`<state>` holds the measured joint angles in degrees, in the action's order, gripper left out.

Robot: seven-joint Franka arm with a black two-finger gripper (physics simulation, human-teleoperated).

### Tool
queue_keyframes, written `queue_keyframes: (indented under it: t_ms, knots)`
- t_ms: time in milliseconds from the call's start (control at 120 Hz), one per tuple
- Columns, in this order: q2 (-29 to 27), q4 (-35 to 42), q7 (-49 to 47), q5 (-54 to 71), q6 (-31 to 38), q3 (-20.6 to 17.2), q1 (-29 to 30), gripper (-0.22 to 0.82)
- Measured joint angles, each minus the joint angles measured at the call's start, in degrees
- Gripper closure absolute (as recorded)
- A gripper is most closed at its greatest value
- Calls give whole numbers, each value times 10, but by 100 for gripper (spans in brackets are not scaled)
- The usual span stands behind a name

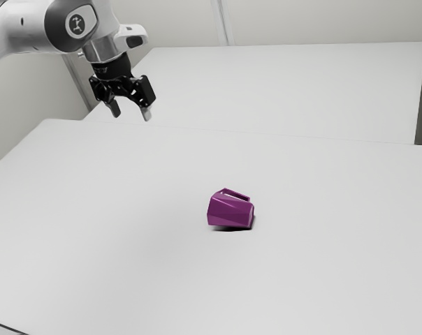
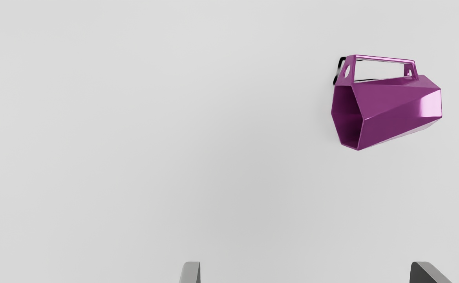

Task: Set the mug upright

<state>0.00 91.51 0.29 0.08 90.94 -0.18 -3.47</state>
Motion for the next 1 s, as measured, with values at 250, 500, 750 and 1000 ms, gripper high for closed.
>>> queue_keyframes:
  t_ms: [250,500,750,1000]
  knots:
    - [1,4,0,-4,12,-1,0,3]
    - [6,47,2,-54,65,1,0,3]
    - [7,117,16,-117,136,3,-3,3]
    - [22,174,35,-167,202,4,-7,3]
